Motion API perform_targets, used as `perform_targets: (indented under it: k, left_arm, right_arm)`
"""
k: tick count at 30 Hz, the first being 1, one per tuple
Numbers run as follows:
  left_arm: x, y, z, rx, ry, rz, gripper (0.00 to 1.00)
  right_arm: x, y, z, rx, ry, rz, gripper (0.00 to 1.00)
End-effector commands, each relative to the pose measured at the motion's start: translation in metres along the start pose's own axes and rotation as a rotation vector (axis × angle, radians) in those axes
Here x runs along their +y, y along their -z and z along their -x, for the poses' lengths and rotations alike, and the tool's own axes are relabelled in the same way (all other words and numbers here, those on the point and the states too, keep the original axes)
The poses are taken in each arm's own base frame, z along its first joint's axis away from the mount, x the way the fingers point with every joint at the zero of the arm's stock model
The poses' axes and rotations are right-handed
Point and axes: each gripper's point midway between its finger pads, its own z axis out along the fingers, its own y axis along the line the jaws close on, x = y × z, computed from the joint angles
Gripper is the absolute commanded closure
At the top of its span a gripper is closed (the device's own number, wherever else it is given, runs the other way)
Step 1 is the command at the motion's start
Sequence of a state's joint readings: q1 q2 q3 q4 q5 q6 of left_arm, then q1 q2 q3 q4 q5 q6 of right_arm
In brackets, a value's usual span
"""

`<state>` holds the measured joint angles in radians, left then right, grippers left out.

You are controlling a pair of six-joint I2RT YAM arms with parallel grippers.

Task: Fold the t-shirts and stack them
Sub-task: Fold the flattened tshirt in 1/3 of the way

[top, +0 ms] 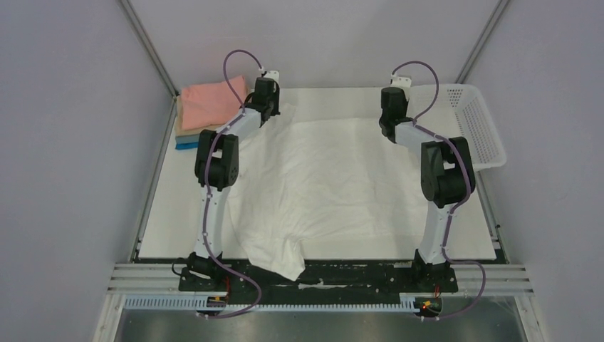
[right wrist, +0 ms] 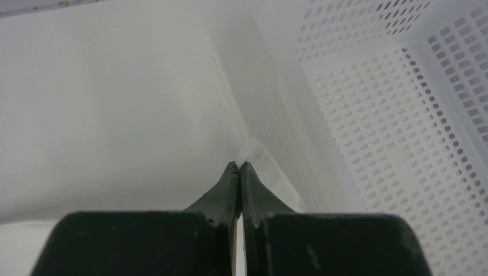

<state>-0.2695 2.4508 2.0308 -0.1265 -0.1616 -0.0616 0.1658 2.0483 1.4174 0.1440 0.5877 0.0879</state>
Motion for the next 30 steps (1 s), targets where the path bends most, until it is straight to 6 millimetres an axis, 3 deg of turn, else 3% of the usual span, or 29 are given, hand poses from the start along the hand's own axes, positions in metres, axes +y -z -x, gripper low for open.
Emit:
perform_targets:
  k: [1,8,16,21,25,30]
  left_arm:
    - [-0.015,0.049,0.045,-0.107,0.048,-0.127,0.98]
    - [-0.020,0.114,0.031,-0.135,0.100,-0.201,0.98]
    - [-0.009,0.172,-0.015,-0.105,0.198,-0.190,0.98]
    - [-0.007,0.204,-0.037,-0.081,0.235,-0.199,0.98]
    - [-0.008,0.227,-0.045,-0.074,0.249,-0.213,0.98]
    - [-0.006,0.250,-0.038,-0.080,0.192,-0.204,0.98]
  right_arm:
    - [-0.008,0.025,0.018,-0.036,-0.053,0.047,1.00]
    - [-0.020,0.056,0.005,-0.009,-0.067,0.092,1.00]
    - [-0.032,0.087,-0.013,0.024,-0.089,0.131,1.00]
    - [-0.042,0.096,-0.017,0.044,-0.069,0.107,1.00]
    - [-0.052,0.102,-0.016,0.045,-0.054,0.081,1.00]
    - [-0.058,0.104,-0.016,0.050,-0.030,0.069,1.00]
